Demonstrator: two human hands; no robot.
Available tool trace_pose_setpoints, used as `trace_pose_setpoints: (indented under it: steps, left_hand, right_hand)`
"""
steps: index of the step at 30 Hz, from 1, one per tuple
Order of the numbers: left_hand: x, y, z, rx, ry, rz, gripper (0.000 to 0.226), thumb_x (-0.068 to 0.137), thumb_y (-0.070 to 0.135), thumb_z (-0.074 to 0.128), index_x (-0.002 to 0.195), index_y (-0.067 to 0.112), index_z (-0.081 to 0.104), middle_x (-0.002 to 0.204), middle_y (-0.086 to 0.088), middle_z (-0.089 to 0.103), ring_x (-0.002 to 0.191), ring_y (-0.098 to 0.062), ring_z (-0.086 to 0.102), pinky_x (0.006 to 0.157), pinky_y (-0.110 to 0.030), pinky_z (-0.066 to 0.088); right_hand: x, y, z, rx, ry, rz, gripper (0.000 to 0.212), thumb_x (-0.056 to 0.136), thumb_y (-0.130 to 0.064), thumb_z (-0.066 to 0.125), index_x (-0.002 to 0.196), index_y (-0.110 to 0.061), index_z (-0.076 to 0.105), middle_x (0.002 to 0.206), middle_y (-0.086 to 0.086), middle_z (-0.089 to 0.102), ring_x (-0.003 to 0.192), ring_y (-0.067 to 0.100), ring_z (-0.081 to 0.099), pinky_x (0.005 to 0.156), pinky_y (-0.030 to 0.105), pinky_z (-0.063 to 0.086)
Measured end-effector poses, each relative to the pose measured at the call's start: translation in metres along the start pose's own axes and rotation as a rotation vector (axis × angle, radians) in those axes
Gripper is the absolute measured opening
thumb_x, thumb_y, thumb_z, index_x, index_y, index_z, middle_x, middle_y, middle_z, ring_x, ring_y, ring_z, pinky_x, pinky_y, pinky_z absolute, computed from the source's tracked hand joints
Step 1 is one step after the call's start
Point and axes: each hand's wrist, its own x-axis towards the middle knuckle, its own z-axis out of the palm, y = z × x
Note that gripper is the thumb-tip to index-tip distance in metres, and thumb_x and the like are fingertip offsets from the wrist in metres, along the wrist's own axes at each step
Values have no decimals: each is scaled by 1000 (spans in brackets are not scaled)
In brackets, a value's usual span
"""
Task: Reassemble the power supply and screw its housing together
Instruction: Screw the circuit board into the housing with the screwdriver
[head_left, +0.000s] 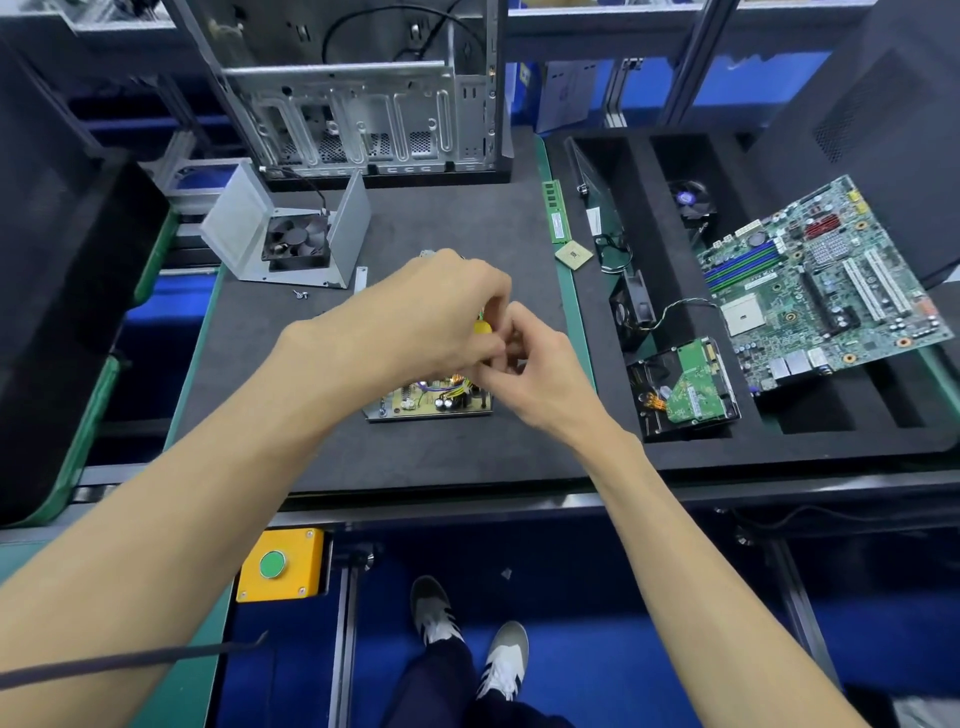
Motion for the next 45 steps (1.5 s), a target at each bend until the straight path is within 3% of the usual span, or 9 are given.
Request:
trace_pose_setpoints:
  steps: [4,8,14,19,25,30,35,41,45]
  left_hand:
    - [-4,-3,-3,-75,-127,104,15,86,15,65,98,24,63,93,3,51,92,-24,55,77,-40,49]
    - [-1,-3,0,-26,5,-67,35,84,51,66,96,20,57,81,3,59,85,-26,57,68,-37,46]
    - [-2,-1,-8,-11,-113,87,17,88,14,64,103,20,63,93,2,60,90,-22,56,68,-32,41]
    - [-2,4,-3,-40,-17,-74,31,85,49,68,90,20,59,80,0,61,88,-27,58,70,-36,50]
    - [0,5,-6,-56,-177,66,19,86,14,64,98,28,60,88,5,48,89,-24,53,79,-44,52]
    - [1,7,-1,-22,-42,-81,31,84,48,67,88,18,59,74,1,59,80,-23,57,59,-32,39]
    - [1,7,-8,-4,-153,45,17,88,13,63,101,23,68,89,3,58,89,-23,57,65,-32,39]
    - [0,9,-1,-39,-34,-70,27,87,46,67,93,20,62,76,5,59,79,-19,54,57,-27,37]
    - [2,10,-5,-22,-125,36,9,89,18,64,95,24,67,84,7,51,85,-20,54,57,-25,36]
  right_hand:
    - [-2,1,-3,59,-31,-11,27,80,-38,68,95,-21,53,58,-3,53,59,29,45,58,35,42]
    - [-1,-1,0,82,31,17,30,77,-41,71,74,-36,42,56,-7,52,57,29,45,56,39,43]
    - [-3,-3,-4,95,-60,-2,17,89,-26,70,98,-29,56,54,7,61,55,34,57,59,34,49]
    - [-2,0,-2,92,-20,14,32,82,-31,75,78,-22,45,50,2,57,50,28,58,55,35,49]
    - [-2,8,-8,89,-58,-4,31,82,-39,68,101,-21,52,56,3,60,58,38,56,60,36,48]
    - [0,6,-6,79,-28,-15,31,80,-43,73,77,-34,43,55,0,58,55,38,55,54,33,43]
    - [-1,6,-9,91,-58,-31,25,83,-43,71,93,-31,51,56,6,58,58,40,55,56,37,45]
    - [0,6,-6,78,-18,-24,28,77,-42,71,73,-36,44,55,-5,53,55,33,53,53,28,43]
    - [0,6,-8,92,-39,-12,27,82,-37,73,92,-23,52,54,-2,54,51,23,49,55,30,43]
